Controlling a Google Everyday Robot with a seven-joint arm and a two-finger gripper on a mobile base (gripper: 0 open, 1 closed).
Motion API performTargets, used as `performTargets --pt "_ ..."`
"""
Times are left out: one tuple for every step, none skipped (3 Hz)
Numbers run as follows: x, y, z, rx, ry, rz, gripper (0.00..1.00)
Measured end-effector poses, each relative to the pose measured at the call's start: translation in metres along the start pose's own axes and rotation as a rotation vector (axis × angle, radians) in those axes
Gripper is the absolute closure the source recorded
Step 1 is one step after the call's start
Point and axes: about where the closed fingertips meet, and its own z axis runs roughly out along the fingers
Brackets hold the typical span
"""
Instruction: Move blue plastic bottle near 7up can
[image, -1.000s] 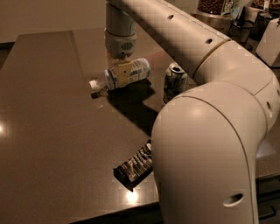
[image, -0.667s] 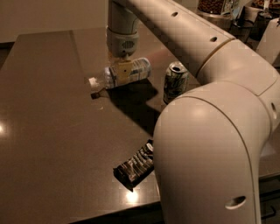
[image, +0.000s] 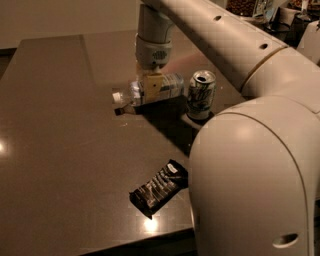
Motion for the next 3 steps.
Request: performTargets --pt "0.015 0.015 0.002 -0.02 -0.01 0.022 1.0" --pt "0.026 0.027 0.0 -0.031 -0.018 0.035 1.0" --pt "0.036 0.035 -0.002 -0.039 -0.019 0.046 0.84"
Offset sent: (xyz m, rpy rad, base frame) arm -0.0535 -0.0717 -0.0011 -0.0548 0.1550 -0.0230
